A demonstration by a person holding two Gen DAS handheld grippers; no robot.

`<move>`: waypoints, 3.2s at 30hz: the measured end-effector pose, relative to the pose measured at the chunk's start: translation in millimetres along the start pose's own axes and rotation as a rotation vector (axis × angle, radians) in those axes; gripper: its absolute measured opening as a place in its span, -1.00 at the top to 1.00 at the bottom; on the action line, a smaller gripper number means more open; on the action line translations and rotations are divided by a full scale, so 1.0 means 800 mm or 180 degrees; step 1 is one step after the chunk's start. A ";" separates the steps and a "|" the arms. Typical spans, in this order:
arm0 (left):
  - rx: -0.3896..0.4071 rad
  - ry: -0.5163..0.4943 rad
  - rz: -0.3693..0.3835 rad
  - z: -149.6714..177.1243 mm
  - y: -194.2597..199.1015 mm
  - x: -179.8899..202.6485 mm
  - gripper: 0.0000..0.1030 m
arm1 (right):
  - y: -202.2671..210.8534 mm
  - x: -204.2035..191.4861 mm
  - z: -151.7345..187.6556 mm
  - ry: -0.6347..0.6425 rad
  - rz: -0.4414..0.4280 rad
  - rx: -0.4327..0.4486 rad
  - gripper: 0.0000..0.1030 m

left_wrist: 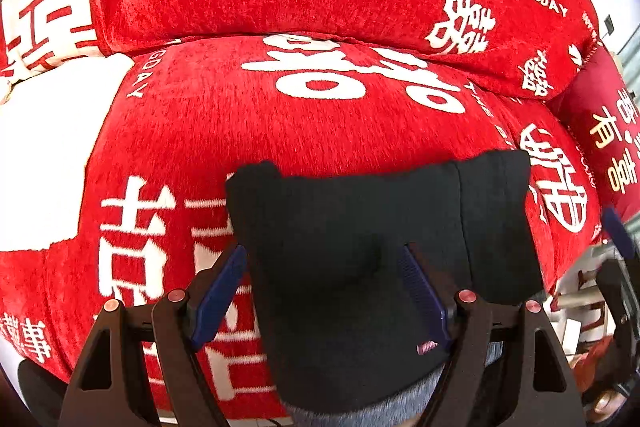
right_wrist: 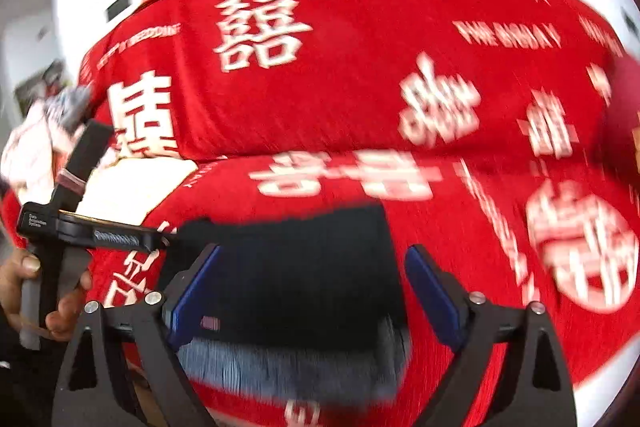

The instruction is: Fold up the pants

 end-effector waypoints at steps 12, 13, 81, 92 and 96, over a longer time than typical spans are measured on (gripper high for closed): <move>-0.0444 0.0422 0.0145 -0.003 -0.082 -0.031 -0.82 | -0.161 0.047 0.037 -0.0368 -0.0445 -0.1038 -0.78; -0.0468 0.0476 0.0155 -0.002 -0.087 -0.034 -0.96 | -0.159 0.046 0.040 -0.0327 -0.0421 -0.1025 -0.78; -0.0388 0.0264 0.0500 0.064 -0.079 0.004 -1.00 | -0.144 0.064 0.157 -0.0820 -0.0608 -0.1484 -0.99; -0.0227 -0.0007 0.0498 0.057 -0.051 0.002 -0.17 | -0.098 0.031 0.136 -0.0540 -0.0367 -0.1285 -0.23; -0.0241 -0.0022 0.0541 0.056 -0.040 -0.003 -0.07 | -0.080 0.013 0.124 -0.0501 -0.0316 -0.1209 -0.12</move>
Point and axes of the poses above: each gripper's, at about its wrist camera, not at the fingertips, and y roughly against the way its jaws point, x to its right, z to its underside, the point moved 7 cm from there along -y, roughly the way its jaws point, and after that the axes turned 3 degrees about -x, right-handed, at the moved point
